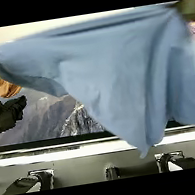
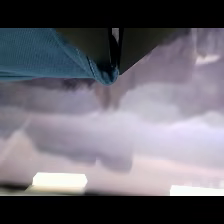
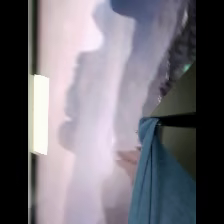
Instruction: Fold the clothes and pants, and hang the long-sleeved shirts on hangers.
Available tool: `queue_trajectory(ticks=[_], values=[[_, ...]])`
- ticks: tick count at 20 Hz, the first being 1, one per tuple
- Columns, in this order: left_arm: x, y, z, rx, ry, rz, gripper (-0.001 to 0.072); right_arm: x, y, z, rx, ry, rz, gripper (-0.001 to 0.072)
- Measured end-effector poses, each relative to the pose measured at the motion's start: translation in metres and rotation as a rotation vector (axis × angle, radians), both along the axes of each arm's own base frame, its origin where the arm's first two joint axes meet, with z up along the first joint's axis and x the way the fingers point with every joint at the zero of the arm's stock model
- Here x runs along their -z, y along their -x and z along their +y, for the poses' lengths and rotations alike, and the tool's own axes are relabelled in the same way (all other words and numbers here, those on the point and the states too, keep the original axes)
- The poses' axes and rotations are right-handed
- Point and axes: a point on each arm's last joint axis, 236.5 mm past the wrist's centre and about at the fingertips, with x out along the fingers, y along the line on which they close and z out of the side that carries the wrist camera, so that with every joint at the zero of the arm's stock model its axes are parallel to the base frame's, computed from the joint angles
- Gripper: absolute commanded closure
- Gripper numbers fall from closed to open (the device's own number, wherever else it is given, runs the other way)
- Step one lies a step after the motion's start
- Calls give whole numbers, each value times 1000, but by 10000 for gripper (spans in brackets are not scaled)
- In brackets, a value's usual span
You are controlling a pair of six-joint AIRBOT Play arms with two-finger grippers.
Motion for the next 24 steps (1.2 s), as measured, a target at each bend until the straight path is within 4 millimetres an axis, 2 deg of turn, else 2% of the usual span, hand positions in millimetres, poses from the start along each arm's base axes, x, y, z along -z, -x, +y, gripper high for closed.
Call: queue_trajectory(ticks=[1,4,6,8,9,11,12,13,14,15,17,19,21,22,24], values=[[35,-16,-2,-4,-20,79,689,32,-25,8,-21,-18,80,684],[158,-53,-8,-22,-62,337,689,153,-90,45,-103,-40,339,684],[238,-67,-11,-34,-84,484,689,235,-116,75,-147,-49,477,682],[305,-77,-13,-43,-99,592,689,306,-131,101,-154,-69,587,675],[334,-80,-13,-49,-103,634,688,333,-135,112,-148,-82,626,622],[375,-84,-10,-69,-91,693,683,372,-141,125,-117,-109,676,621],[389,-85,-6,-81,-79,713,622,383,-143,128,-99,-121,688,560],[397,-86,-2,-98,-56,726,493,387,-146,130,-85,-134,692,392],[401,-88,5,-118,-35,734,363,387,-148,130,-74,-146,691,282],[400,-91,12,-140,-9,735,289,383,-149,126,-65,-153,685,282],[386,-96,38,-177,31,730,289,359,-153,108,-50,-161,651,282],[361,-96,66,-195,69,708,289,319,-152,75,-53,-143,593,282],[338,-86,93,-205,107,698,289,282,-143,26,-39,-117,549,285],[328,-77,104,-207,131,699,289,269,-136,0,-24,-117,543,286],[321,-55,116,-202,190,715,289,262,-113,-52,20,-141,563,283]])
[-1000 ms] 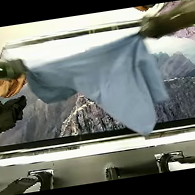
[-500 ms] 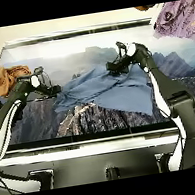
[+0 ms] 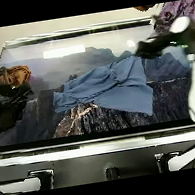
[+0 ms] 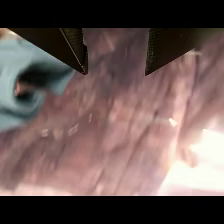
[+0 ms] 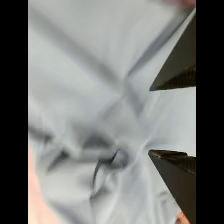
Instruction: Fold the clothes and pants, and hang the long-sleeved shirts on hangers.
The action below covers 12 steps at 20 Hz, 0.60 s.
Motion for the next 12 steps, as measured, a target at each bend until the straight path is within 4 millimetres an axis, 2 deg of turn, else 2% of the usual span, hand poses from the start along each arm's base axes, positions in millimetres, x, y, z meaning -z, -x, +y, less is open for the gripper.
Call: queue_trajectory(ticks=[2,4,5,8,10,12], values=[[3,23,-1,-6,75,20,290,18,37,-38,55,-40,84,282],[12,42,-13,3,154,38,290,52,85,-56,102,-94,198,263],[18,49,-20,7,192,50,290,68,107,-58,119,-118,244,227],[30,61,-36,3,268,60,291,120,167,-45,143,-186,377,227],[32,62,-42,1,290,52,291,148,197,-35,156,-214,438,227],[35,63,-46,2,302,51,291,167,215,-27,169,-233,465,227]])
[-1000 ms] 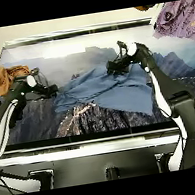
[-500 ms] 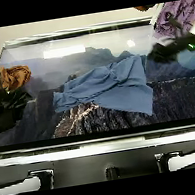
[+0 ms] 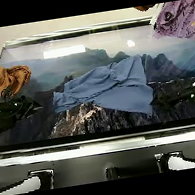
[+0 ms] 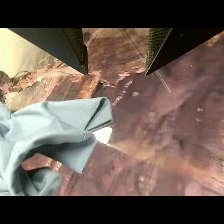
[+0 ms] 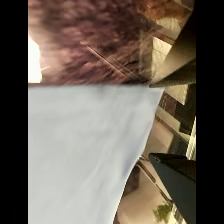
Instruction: Fold the clothes and pants, and hang the long-sleeved shirts on hangers.
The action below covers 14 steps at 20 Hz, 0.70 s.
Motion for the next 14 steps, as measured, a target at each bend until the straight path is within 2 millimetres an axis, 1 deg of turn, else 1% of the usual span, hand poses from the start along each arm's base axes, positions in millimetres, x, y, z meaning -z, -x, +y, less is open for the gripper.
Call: queue_trajectory(ticks=[2,5,6,7,8,9,10,12,14], values=[[1,0,-3,2,5,-3,290,14,9,3,15,1,6,228],[3,0,-8,10,12,-2,291,22,11,11,48,-27,-6,237],[3,0,-10,14,14,-1,290,25,10,14,60,-35,-11,269],[5,0,-12,18,15,1,290,27,7,15,74,-41,-21,389],[7,0,-13,21,16,5,290,31,5,18,78,-43,-26,442],[10,0,-16,28,18,11,290,34,4,23,70,-48,-28,682],[13,1,-18,33,21,20,291,38,4,27,50,-41,-30,685],[22,2,-25,58,26,40,293,37,3,35,25,-34,-44,685],[34,4,-36,101,30,61,294,31,-3,35,22,-4,-78,685]])
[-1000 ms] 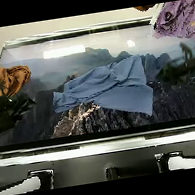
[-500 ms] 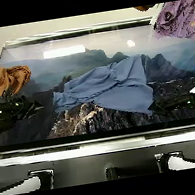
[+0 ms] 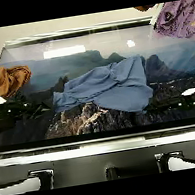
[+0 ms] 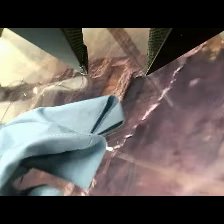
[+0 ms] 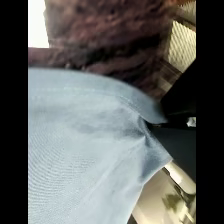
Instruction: Fold the clothes and pants, and hang the long-sleeved shirts on hangers.
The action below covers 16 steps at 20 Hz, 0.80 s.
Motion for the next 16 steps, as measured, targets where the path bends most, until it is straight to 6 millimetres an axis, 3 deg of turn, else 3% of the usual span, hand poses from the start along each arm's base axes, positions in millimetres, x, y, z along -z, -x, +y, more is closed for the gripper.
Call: queue_trajectory(ticks=[6,10,12,16], values=[[36,3,-34,103,2,40,317,-42,-25,-9,38,67,-135,684],[47,-5,-50,114,-3,19,329,-62,-26,-5,42,63,-168,684],[53,-13,-51,105,-23,-7,689,-69,-23,-2,32,57,-176,684],[52,-24,-52,107,-45,-47,692,-89,-25,3,34,43,-222,686]])
